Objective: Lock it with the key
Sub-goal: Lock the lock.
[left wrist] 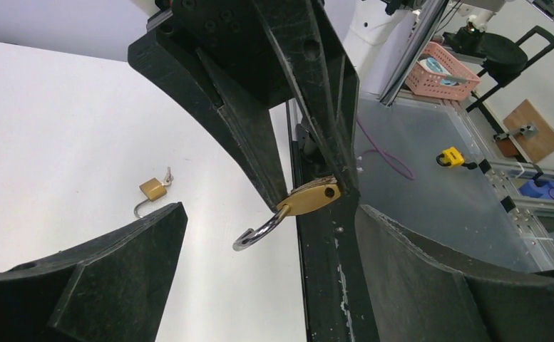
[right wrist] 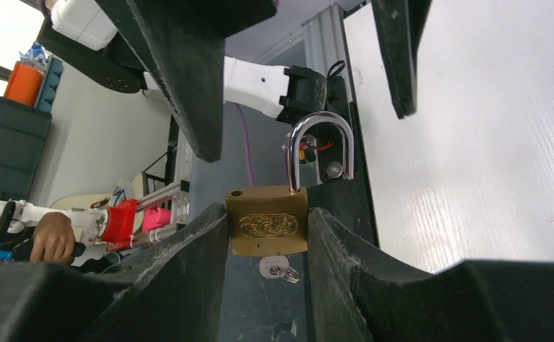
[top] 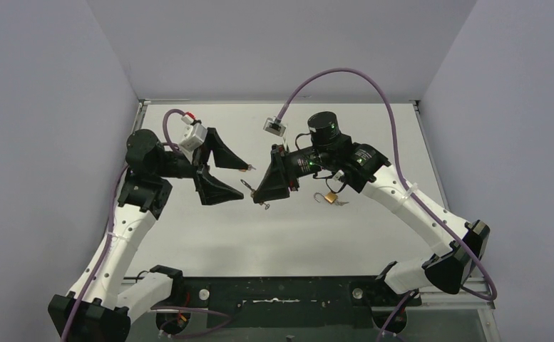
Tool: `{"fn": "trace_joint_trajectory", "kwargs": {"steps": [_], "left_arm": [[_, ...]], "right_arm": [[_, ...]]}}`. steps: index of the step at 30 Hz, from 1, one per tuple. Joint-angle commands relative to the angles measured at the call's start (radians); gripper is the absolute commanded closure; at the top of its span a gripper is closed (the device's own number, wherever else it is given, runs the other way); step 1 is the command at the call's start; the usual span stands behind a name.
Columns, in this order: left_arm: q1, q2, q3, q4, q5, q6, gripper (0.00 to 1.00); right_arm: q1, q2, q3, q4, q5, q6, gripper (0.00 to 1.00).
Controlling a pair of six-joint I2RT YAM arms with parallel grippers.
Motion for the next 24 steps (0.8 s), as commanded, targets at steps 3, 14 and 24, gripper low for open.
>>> {"fn": "trace_joint_trajectory", "kwargs": {"steps": [3,14,24], "left_arm": [[-0.011,0.020,0.036,0.026,0.017,0.023,0.20],[-0.021,0.019,0.022,0.034,0.040,0.019,0.49],[-0.024,0.035,-0.002,0.146,0.082,-0.064,1.00]], "right_arm": [[0.008,-0.032,0.050,0.134,-0.064,0.076,0.75],[0.005,-0.033,0.049,0.130,-0.069,0.068,0.73],[-0.007,-0.040,0.050,0.125,-0.070,0.062,0.66]]}}
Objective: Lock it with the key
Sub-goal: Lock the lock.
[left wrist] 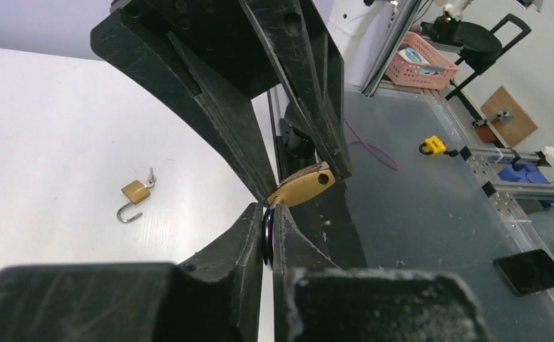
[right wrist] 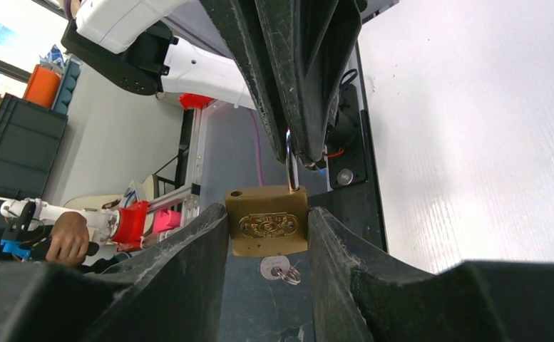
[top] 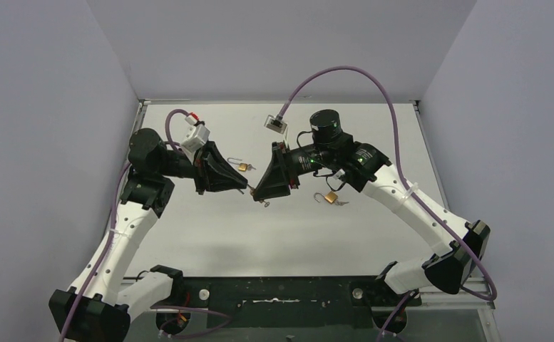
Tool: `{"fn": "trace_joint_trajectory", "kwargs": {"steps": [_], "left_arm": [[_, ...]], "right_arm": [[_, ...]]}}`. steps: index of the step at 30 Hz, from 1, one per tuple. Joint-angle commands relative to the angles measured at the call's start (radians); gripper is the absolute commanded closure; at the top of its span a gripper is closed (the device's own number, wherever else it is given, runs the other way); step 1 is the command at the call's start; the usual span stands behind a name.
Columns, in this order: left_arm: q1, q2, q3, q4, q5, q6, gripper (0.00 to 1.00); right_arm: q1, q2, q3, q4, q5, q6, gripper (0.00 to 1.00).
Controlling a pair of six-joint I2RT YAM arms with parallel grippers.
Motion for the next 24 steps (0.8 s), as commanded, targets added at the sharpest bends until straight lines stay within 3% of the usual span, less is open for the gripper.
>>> {"fn": "trace_joint_trajectory", "kwargs": {"steps": [1,6,8,12,17,19,21,24], "left_arm": [[-0.006,0.008,-0.006,0.152,0.041,-0.076,1.00],[-0.008,0.020,-0.009,0.217,0.031,-0.163,1.00],[-0.005,0.026,0.010,0.227,0.001,-0.202,1.00],[-0.005,0.036,0.063,0.236,-0.097,-0.261,1.00],[-0.004,0.050,0.113,0.230,-0.282,-0.322,1.00],[-0.004,0.050,0.120,0.225,-0.354,-0.332,1.00],[-0.004,0.051,0.130,0.226,-0.415,-0.346,1.00],[-0.004,0.055,0.152,0.245,-0.468,-0.371,1.00]], "right_arm": [[-0.006,-0.040,0.051,0.060,-0.035,0.002,0.65],[-0.021,-0.034,0.071,0.039,-0.022,-0.023,0.65],[-0.029,-0.020,0.114,-0.065,0.018,-0.104,0.65],[-0.032,0.017,0.253,-0.266,0.194,-0.256,0.65],[0.032,0.030,0.367,-0.348,0.460,-0.371,0.64],[0.087,0.035,0.392,-0.373,0.564,-0.427,0.54],[0.122,0.037,0.403,-0.389,0.628,-0.468,0.27],[0.121,0.023,0.398,-0.384,0.678,-0.522,0.10]]}}
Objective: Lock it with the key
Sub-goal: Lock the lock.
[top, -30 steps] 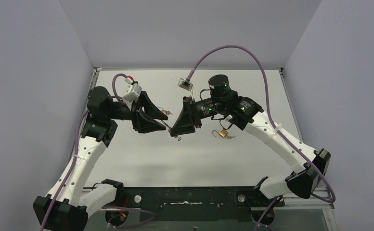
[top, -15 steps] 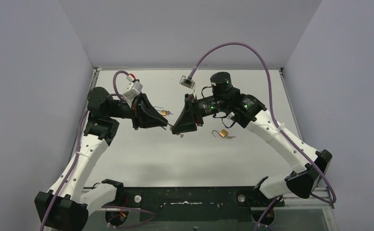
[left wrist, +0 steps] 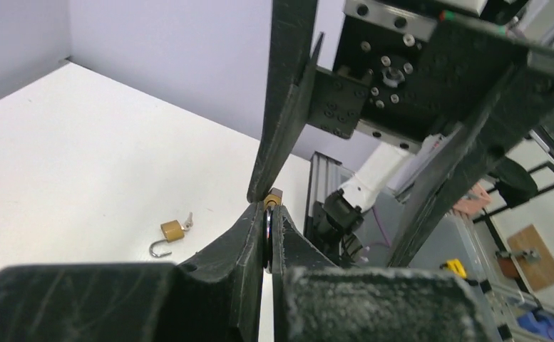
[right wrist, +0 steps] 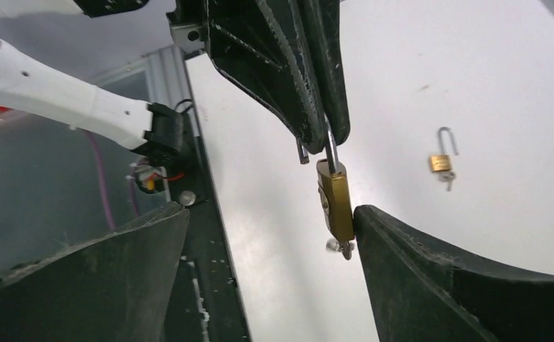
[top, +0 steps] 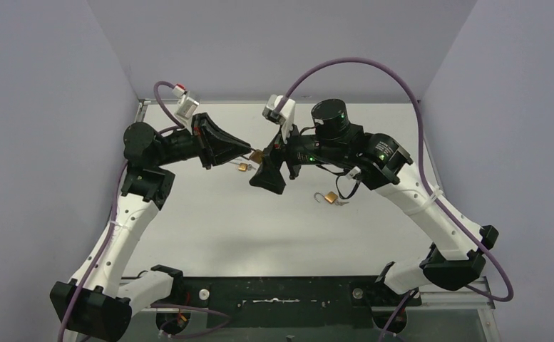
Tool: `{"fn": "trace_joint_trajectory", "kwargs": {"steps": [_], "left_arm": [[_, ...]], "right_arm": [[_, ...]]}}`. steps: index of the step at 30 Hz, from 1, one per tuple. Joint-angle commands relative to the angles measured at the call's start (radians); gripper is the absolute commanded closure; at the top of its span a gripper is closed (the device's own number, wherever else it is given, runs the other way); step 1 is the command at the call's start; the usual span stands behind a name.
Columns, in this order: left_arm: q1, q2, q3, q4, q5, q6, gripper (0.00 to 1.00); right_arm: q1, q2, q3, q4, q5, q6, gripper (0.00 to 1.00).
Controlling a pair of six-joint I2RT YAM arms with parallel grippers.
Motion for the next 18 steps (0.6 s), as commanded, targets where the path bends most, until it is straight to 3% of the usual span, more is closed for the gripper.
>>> {"fn": "trace_joint_trajectory", "kwargs": {"steps": [1,4,8,10,12,18], "left_arm": [[0.003,-0.001,0.084,0.071,-0.186,-0.052,1.00],[0.003,-0.009,0.105,0.094,-0.235,-0.065,1.00],[0.001,-0.006,0.120,0.183,-0.268,-0.112,1.00],[-0.003,-0.002,0.110,0.249,-0.284,-0.141,1.00],[-0.006,-0.003,0.092,0.308,-0.310,-0.150,1.00],[-0.018,-0.018,0.071,0.338,-0.407,-0.093,1.00]], "right_arm": [[0.017,-0.023,0.024,-0.016,0.182,-0.136,0.05],[-0.046,-0.083,-0.012,0.057,0.168,-0.160,0.00],[-0.283,-0.171,-0.133,0.344,-0.139,-0.010,0.00],[-0.424,-0.156,-0.176,0.556,-0.385,0.189,0.00],[-0.495,-0.103,-0.214,0.891,-0.554,0.450,0.02],[-0.500,0.091,-0.200,1.667,-0.635,1.046,0.06]]}}
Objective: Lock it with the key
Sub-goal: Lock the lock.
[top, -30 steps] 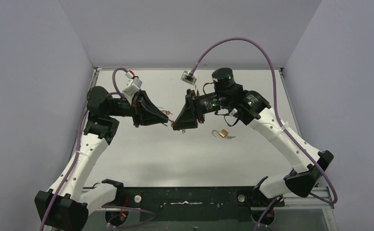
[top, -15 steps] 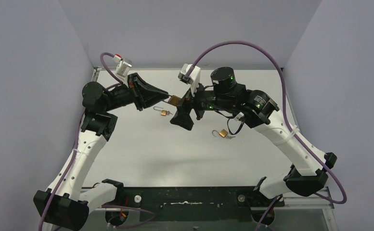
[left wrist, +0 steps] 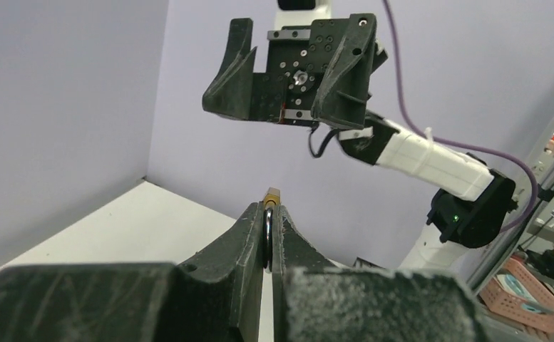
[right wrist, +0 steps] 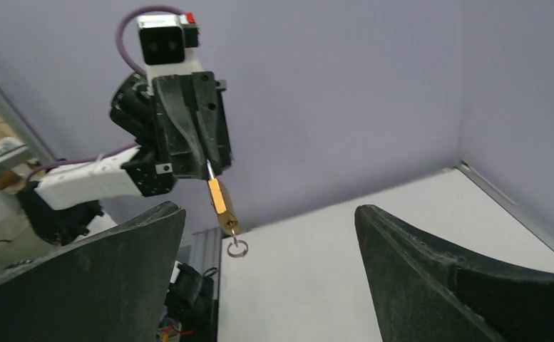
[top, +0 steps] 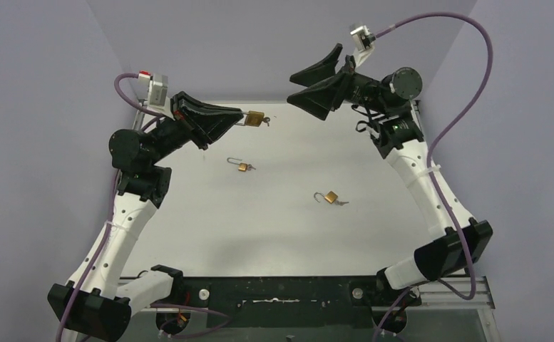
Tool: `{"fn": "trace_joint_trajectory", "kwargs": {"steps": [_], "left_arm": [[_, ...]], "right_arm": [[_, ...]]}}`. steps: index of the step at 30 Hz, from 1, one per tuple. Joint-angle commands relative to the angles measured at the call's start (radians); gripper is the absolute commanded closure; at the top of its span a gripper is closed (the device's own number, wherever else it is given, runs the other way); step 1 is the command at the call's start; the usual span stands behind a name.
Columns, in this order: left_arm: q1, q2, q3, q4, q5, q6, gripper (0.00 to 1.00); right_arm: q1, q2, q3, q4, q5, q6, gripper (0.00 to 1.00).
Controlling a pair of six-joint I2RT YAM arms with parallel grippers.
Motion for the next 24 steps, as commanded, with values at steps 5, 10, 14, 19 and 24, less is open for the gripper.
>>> {"fn": "trace_joint_trajectory", "kwargs": {"steps": [5,10,14,19,24], "left_arm": [[-0.033,-0.042,-0.002,0.068,-0.206,0.119,1.00],[-0.034,-0.047,-0.008,0.096,-0.259,0.125,1.00],[-0.034,-0.033,-0.005,0.112,-0.265,0.125,1.00],[-0.034,-0.014,-0.012,0.153,-0.256,0.099,1.00],[-0.034,-0.010,-0.014,0.160,-0.250,0.093,1.00]], "right_arm": [[0.085,0.202,0.090,0.810,-0.146,0.604,0.09],[0.154,0.170,0.090,0.501,-0.142,0.326,0.13],[0.176,0.165,0.084,0.441,-0.141,0.273,0.17],[0.189,0.178,0.077,0.425,-0.140,0.261,0.24],[0.194,0.192,0.096,0.432,-0.134,0.268,0.27]]}}
